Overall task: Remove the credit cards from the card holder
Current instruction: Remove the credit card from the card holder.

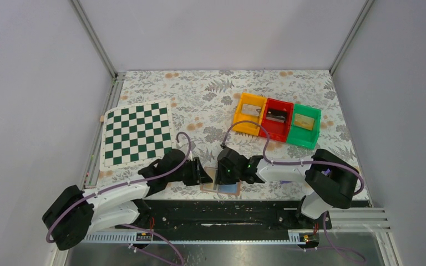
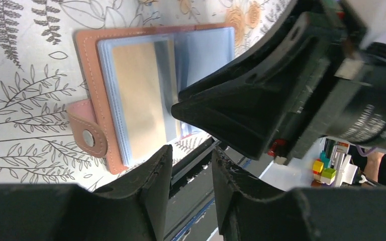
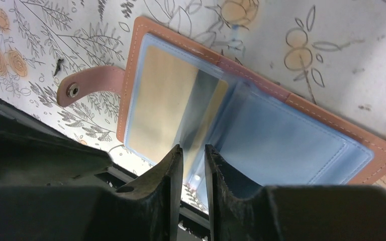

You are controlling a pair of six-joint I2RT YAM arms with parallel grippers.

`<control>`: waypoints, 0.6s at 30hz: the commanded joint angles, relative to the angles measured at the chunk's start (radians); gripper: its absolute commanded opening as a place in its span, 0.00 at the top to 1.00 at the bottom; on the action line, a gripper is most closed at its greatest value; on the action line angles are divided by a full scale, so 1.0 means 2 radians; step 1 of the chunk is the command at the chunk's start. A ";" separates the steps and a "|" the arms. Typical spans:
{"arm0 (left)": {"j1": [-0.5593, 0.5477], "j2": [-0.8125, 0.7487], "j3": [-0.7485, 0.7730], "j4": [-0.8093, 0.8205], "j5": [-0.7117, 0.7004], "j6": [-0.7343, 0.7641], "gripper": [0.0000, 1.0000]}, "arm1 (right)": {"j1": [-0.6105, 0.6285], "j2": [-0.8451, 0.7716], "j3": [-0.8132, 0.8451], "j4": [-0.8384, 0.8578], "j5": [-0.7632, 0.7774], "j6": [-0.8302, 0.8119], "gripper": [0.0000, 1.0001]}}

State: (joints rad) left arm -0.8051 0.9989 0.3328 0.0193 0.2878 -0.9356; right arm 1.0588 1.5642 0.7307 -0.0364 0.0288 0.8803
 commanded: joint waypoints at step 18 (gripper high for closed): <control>0.002 0.078 0.030 0.021 -0.081 0.039 0.60 | 0.001 -0.004 -0.011 0.013 0.022 -0.111 0.67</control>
State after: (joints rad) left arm -0.8047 1.1366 0.3794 -0.0086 0.1314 -0.8787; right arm 1.0603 1.5738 0.7349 0.0154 0.0380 0.6888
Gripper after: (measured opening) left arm 0.411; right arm 0.322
